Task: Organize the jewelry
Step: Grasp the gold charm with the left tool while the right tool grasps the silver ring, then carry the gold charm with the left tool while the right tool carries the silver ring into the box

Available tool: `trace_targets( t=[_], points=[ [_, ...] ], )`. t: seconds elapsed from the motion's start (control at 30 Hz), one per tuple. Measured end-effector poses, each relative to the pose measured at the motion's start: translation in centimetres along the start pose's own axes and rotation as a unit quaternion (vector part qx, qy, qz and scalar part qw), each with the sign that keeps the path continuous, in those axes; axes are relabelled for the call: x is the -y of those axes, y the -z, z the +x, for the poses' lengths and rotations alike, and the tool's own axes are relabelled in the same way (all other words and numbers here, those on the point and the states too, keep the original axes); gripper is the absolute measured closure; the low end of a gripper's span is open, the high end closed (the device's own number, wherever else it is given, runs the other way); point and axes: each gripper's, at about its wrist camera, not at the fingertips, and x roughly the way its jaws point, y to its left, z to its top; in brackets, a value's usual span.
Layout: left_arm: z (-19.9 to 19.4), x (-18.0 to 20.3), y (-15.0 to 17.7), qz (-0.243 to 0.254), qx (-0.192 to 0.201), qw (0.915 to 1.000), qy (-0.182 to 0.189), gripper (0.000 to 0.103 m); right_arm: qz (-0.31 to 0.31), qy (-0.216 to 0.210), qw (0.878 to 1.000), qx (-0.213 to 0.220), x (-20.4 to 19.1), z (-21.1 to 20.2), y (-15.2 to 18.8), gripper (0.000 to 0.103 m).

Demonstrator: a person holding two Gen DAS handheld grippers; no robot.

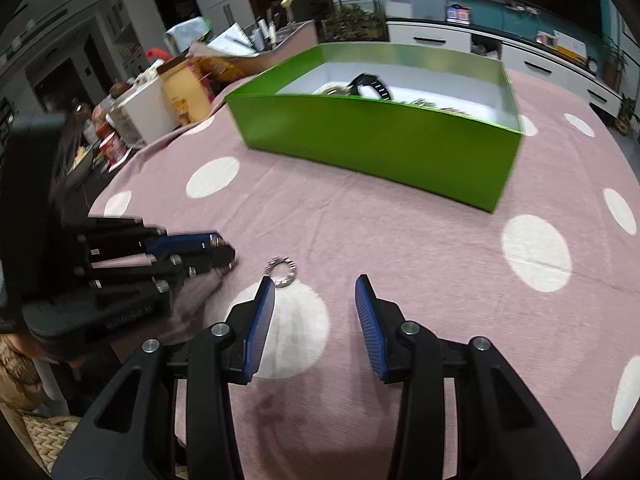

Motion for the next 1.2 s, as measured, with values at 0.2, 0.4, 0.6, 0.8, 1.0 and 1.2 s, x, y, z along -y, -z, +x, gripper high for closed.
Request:
trace_targets(
  t=[0.2, 0.4, 0.6, 0.8, 1.0, 1.2],
  points=[
    [-1.0, -1.6, 0.3, -0.019, 0.008, 0.9998, -0.006, 0.089, -0.027, 0.000, 1.000, -0.012, -1.6, 1.9, -0.3, 0.061],
    [-1.2, -2.6, 0.6, -0.030, 0.006, 0.9995, -0.009, 0.089, -0.055, 0.023, 0.998, -0.008, -2.7, 3.1, -0.5, 0.068],
    [-1.1, -2.7, 0.5, -0.034, 0.005, 0.9994, -0.010, 0.089, -0.073, 0.037, 0.997, -0.003, -2.9, 3.2, -0.5, 0.082],
    [-1.4, -2.7, -0.3, -0.036, 0.010, 0.9992, -0.014, 0.089, -0.054, 0.042, 0.997, 0.024, -1.8, 1.0, -1.3, 0.082],
    [-2.0, -2.8, -2.2, -0.037, 0.022, 0.9988, -0.024, 0.089, -0.035, 0.060, 0.995, 0.070, 0.0, -2.7, -2.8, 0.082],
    [-2.9, -2.5, -4.5, -0.029, 0.043, 0.9981, -0.033, 0.089, -0.024, 0.076, 0.991, 0.109, 1.6, -5.6, -4.3, 0.082]
  ],
)
